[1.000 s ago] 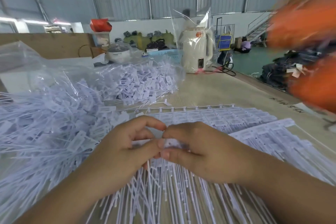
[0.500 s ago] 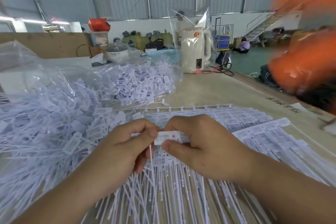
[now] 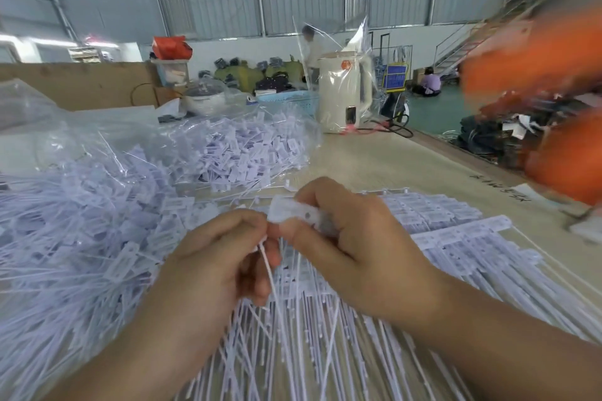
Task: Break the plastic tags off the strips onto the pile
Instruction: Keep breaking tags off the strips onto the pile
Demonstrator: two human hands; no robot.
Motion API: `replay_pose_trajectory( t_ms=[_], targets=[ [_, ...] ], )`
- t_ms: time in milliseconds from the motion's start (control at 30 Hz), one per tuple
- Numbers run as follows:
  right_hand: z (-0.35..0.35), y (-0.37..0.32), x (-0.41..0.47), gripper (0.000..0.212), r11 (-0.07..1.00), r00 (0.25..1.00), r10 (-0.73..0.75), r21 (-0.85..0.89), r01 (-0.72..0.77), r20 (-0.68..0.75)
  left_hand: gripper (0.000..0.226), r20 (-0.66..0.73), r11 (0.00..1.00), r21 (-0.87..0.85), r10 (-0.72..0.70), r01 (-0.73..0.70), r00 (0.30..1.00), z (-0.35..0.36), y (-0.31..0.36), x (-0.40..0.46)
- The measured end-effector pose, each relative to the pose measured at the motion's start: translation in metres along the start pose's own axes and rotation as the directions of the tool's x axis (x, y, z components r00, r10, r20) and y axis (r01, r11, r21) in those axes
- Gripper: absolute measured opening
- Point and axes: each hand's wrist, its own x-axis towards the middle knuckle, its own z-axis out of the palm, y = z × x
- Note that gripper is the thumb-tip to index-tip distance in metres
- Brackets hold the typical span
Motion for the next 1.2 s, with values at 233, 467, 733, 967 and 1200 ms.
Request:
replay_pose_trajectory(
  t_ms=[233, 467, 733, 967, 1200],
  targets=[
    [0.000, 0.003, 0.000, 0.052, 0.999, 0.961, 0.005, -0.038, 0.006, 0.278, 0.040, 0.068, 0.997, -0.016, -0.069, 0.070, 0.995, -0.002, -0.006, 0.000],
    [0.001, 0.002, -0.002, 0.061, 0.998, 0.950, -0.036, -0.030, 0.048, 0.310, 0.036, 0.133, 0.982, 0.175, -0.090, 0.066, 0.987, -0.011, -0.007, 0.003],
    [-0.010, 0.011, 0.001, 0.024, 0.994, 0.901, 0.107, -0.072, -0.085, 0.419, 0.017, 0.167, 0.974, 0.205, -0.134, 0.098, 0.977, -0.018, -0.001, 0.005],
    [-0.006, 0.010, 0.002, 0.035, 0.990, 0.943, 0.086, -0.137, -0.043, 0.322, 0.034, 0.058, 0.983, 0.165, -0.085, 0.074, 0.995, -0.010, -0.004, 0.003],
    [0.006, 0.002, -0.002, 0.037, 0.952, 0.997, 0.001, -0.305, 0.024, 0.082, 0.031, -0.026, 0.992, -0.095, -0.083, 0.081, 0.996, 0.003, -0.006, 0.003]
  ],
)
